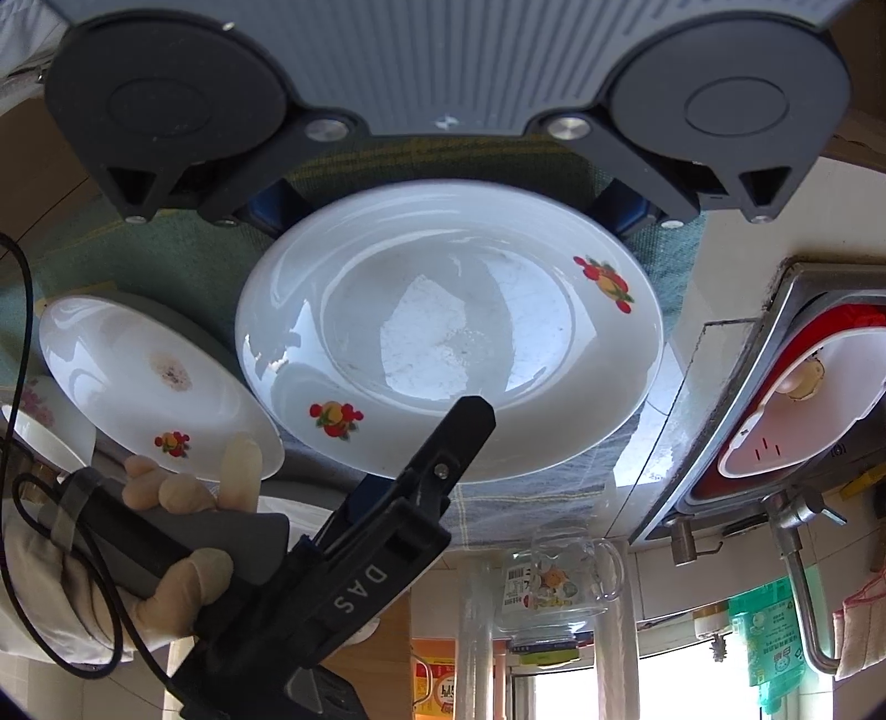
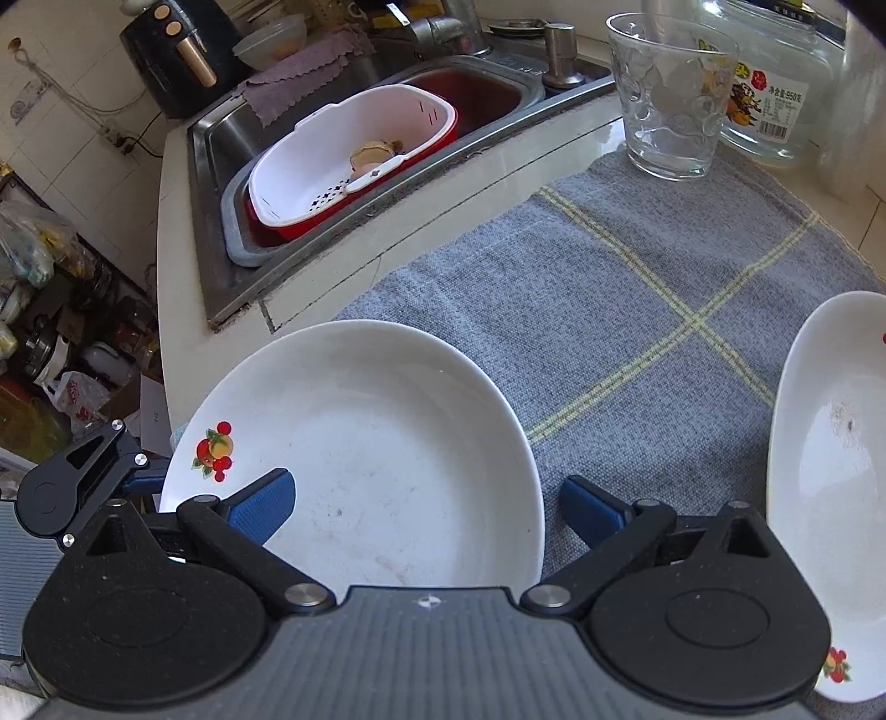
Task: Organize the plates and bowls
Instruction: 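Carry the plate with the right tool toward the sink and set it down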
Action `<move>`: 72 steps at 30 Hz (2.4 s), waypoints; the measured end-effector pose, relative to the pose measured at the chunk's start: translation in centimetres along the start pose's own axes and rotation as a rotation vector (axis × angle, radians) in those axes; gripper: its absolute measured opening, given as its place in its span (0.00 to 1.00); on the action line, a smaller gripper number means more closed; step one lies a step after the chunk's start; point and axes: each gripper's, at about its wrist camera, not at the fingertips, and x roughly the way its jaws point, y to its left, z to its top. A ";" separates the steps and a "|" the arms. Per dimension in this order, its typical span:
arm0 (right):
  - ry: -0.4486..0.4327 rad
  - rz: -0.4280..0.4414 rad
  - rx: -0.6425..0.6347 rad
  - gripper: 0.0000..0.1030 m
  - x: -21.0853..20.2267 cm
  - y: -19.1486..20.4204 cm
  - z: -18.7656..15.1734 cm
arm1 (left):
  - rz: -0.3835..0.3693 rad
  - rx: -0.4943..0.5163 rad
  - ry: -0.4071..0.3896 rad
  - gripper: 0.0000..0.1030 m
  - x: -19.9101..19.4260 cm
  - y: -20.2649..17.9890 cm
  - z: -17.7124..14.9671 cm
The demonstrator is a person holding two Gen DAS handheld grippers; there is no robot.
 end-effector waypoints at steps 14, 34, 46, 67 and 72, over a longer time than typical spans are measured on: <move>0.010 0.135 0.009 0.82 -0.1 -1.4 0.8 | 0.001 0.018 0.007 0.96 0.0 -0.1 0.1; -0.097 0.106 0.027 0.83 -2.1 -3.9 3.9 | -0.022 0.080 0.008 0.93 2.3 2.7 4.7; -0.142 0.032 0.097 0.83 -1.9 -7.7 6.9 | -0.087 0.139 0.000 0.93 6.3 5.5 8.2; -0.127 -0.016 0.098 1.00 0.1 -8.2 7.8 | -0.122 0.159 0.034 0.94 8.4 6.5 8.9; -0.147 -0.034 0.110 1.00 -0.7 -8.0 7.4 | -0.120 0.134 0.028 0.94 7.9 6.6 8.5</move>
